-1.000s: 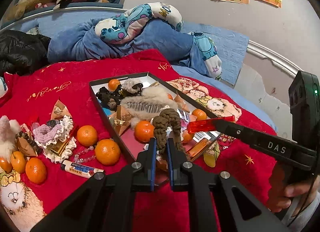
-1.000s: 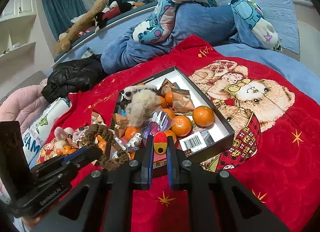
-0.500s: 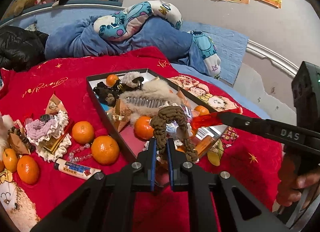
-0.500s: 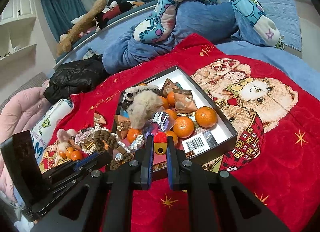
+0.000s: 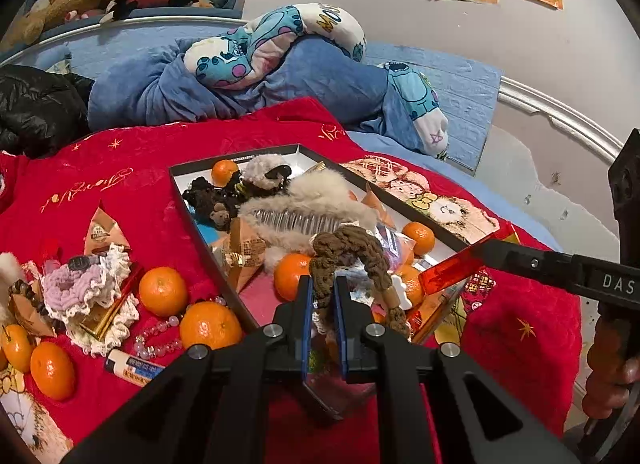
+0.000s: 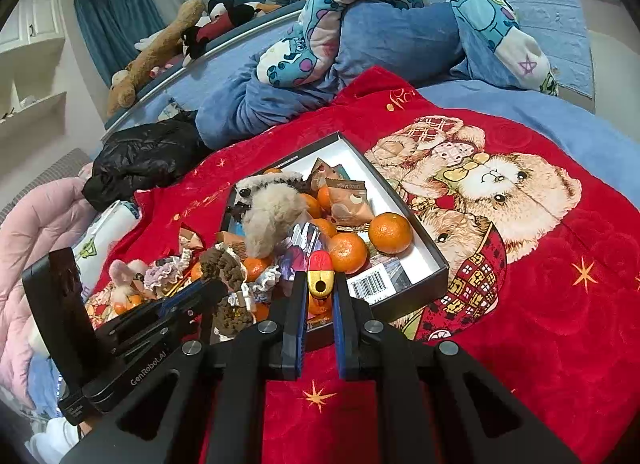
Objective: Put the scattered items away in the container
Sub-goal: 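Lower the cord and red tube into the tray and open both grippers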
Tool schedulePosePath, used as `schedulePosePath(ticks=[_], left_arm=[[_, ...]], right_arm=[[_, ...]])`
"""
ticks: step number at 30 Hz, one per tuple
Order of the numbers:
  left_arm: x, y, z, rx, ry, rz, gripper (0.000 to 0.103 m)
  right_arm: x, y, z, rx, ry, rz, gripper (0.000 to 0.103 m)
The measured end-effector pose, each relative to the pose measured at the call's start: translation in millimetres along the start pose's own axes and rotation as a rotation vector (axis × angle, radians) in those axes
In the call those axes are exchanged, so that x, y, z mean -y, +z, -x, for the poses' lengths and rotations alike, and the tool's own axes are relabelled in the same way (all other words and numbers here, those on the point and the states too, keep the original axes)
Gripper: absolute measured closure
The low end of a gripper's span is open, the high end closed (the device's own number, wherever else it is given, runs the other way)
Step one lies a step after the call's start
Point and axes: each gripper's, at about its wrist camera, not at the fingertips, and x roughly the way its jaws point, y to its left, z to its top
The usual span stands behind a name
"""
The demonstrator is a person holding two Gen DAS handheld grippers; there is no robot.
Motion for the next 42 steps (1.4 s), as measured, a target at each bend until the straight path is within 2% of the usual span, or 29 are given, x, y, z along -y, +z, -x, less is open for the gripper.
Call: schedulePosePath(ticks=[16,26,31,36,40,42], left_arm=[[-7.6,22.7,-23.5,0.012,-0.043,-0.033,0.092],[-7.3,26.9,-25.9,0.026,-0.063,-0.055,0.092],[-15.3,29.5,-29.2,0.021,-0.080,-0.033,0.092],[-19.1,29.2,-32.6,0.011,-0.095,-0.018,0.092],[-19.3,29.1,-33.8,0.009,-0.100,-0.019,0.092],[-19.2,28.1,-35.0,0.004,-0.126,-0.020,0.092]], right_arm=[[-8.0,24.9,-24.4,0.036,-0.032,0.025,0.092],[-5.5,33.2,-39.7,0.034,-0.041,-0.026,0.092],[-5.7,40.6,-57.1,0.019,-0.038,-0.057,0.092],[-18.6,44.7,-66.1,0.040,-0.108,0.006,0.092],[-21.8,41.9,-68.9,0.042,-0.110,0.029,0.092],[-20.4,41.4,-69.2,0.042,-0.096,0.028,0.092]])
